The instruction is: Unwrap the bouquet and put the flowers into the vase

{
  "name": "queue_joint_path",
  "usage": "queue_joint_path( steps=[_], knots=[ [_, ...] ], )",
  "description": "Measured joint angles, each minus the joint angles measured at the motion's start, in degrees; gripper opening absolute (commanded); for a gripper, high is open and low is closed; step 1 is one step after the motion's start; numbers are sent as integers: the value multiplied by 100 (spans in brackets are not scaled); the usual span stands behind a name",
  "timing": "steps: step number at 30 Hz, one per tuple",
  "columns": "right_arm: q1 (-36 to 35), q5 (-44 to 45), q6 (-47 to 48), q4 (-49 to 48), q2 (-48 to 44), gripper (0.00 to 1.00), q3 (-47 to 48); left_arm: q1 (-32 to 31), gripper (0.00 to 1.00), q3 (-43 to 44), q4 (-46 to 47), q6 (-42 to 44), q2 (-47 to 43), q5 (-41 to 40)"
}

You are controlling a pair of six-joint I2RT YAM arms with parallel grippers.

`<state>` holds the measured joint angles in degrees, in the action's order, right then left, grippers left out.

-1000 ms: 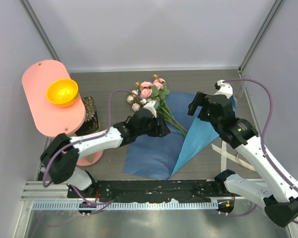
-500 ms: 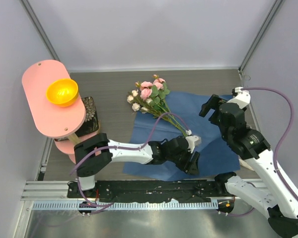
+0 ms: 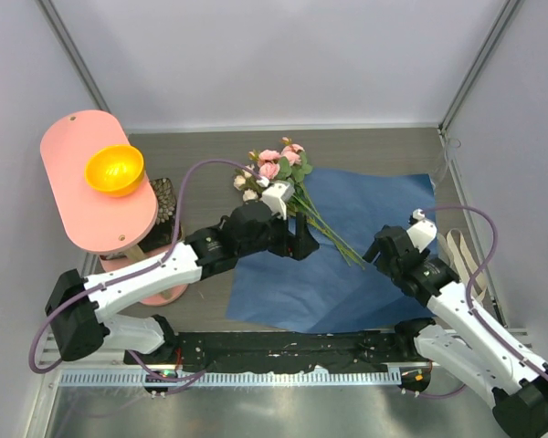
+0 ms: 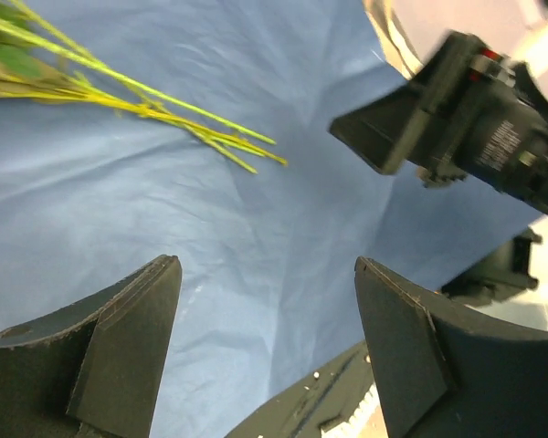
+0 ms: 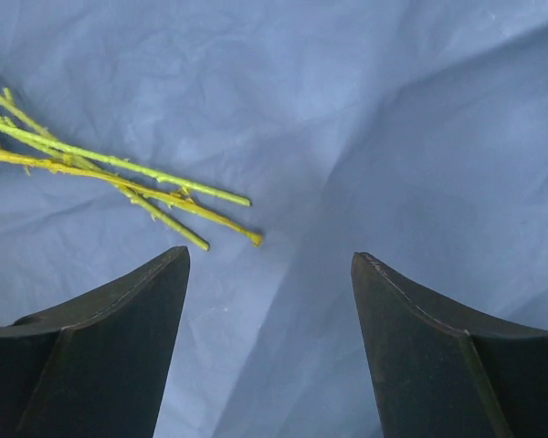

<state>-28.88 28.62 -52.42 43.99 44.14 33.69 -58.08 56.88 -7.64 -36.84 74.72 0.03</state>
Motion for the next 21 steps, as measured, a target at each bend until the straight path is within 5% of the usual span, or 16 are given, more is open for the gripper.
queue_joint_path(
  steps=[6,7,11,21],
  knots=[
    [24,-393,1386,-903,466,81,210,339,83,-63,-376,-107,-74,-92],
    [24,-505,1648,-1082,802,68,391,334,83,-122,-376,-166,-81,-90],
    [28,-1095,2758,-2026,2518,43,1408,330,83,-544,-409,-361,-271,-94],
    [9,-1985,5093,-2647,6161,47,3534,330,84,-1423,-431,-782,-1329,-87]
  ],
)
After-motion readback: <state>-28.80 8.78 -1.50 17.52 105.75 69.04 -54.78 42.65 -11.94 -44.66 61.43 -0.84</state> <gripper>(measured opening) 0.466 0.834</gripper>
